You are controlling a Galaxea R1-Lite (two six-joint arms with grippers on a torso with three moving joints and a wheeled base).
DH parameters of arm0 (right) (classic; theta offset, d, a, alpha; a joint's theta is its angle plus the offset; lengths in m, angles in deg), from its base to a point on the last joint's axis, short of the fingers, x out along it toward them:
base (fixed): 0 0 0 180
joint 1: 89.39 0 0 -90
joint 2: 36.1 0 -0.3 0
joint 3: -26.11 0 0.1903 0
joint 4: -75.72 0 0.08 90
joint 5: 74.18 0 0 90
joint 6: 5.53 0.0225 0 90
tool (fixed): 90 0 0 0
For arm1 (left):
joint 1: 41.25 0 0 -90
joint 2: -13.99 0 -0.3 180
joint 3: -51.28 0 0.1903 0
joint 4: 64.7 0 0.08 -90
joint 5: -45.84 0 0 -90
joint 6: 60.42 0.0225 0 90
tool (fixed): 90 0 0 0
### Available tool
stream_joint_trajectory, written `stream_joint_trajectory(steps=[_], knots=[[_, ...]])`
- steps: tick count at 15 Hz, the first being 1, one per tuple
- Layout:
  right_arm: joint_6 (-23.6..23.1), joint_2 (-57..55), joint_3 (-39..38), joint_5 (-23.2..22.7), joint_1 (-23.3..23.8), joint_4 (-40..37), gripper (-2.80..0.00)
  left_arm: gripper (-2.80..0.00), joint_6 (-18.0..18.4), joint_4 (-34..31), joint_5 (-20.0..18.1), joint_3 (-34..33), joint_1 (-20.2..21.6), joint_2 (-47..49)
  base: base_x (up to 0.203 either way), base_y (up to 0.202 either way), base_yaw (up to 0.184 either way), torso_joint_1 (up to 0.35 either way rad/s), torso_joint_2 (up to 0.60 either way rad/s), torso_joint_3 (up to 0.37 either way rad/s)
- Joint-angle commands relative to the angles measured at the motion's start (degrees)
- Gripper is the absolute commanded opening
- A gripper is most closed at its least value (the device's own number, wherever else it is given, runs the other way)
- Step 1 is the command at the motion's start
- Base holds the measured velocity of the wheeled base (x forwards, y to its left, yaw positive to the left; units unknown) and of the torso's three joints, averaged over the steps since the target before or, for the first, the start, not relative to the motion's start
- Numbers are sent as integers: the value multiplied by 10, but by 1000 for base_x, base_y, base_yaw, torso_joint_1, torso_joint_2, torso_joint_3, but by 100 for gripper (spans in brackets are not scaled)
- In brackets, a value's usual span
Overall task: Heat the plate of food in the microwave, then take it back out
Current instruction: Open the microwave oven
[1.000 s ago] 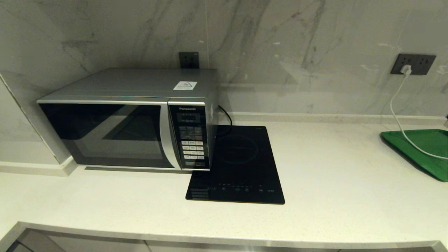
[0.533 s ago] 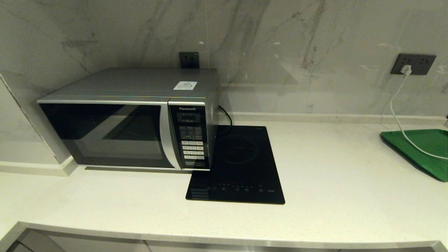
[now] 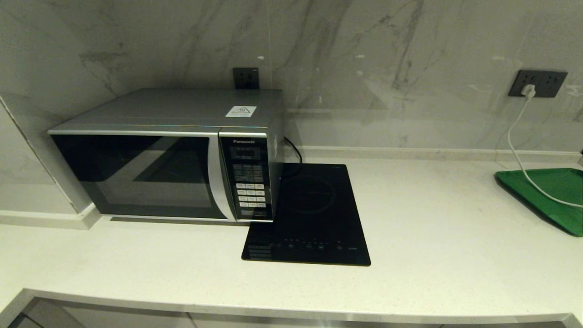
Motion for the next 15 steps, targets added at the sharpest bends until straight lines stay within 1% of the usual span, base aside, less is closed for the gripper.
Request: stream_joint_trajectory(steps=[1, 2, 3, 4, 6, 7, 8, 9, 11, 12, 14, 15], knots=[[0, 0, 0, 0, 0, 0, -280, -280, 1, -2, 0, 0, 0, 1, 0, 0, 0, 0, 0, 0], [0, 0, 0, 0, 0, 1, -280, -280, 14, -9, -3, 4, 0, 4, 0, 0, 0, 0, 0, 0], [0, 0, 0, 0, 0, 0, -280, -280, 48, -18, -6, 9, 0, 7, 0, 0, 0, 0, 0, 0], [0, 0, 0, 0, 0, 1, -280, -280, 53, -28, -6, 12, 2, 4, 0, 0, 0, 0, 0, 0], [0, 0, 0, 0, 0, 1, -280, -280, 36, -24, 1, 12, 4, 2, 0, 0, 0, 0, 0, 0], [0, 0, 0, 0, 0, 1, -280, -280, 39, -22, 2, 12, 4, 2, 0, 0, 0, 0, 0, 0], [0, 0, 0, 0, 0, 0, -280, -280, 52, -28, -6, 13, 3, 2, 0, 0, 0, 0, 0, 0], [0, 0, 0, 0, 0, 0, -280, -280, 67, -29, -22, 13, 1, 1, 0, 0, 0, 0, 0, 0], [0, 0, 0, 0, 0, 0, -280, -280, 64, -25, -24, 11, 0, 1, 0, 0, 0, 0, 0, 0], [0, 0, 0, 0, 0, 0, -280, -280, 50, -24, -22, 12, 0, 1, 0, 0, 0, 0, 0, 0], [0, 0, 0, 1, 0, 0, -280, -280, 30, -28, -12, 60, 2, 17, 0, 0, 0, 0, 0, 0], [0, 0, 0, 0, 0, 0, -280, -280, 24, -30, -7, 91, 2, 46, 0, 0, 0, 0, 0, 0]])
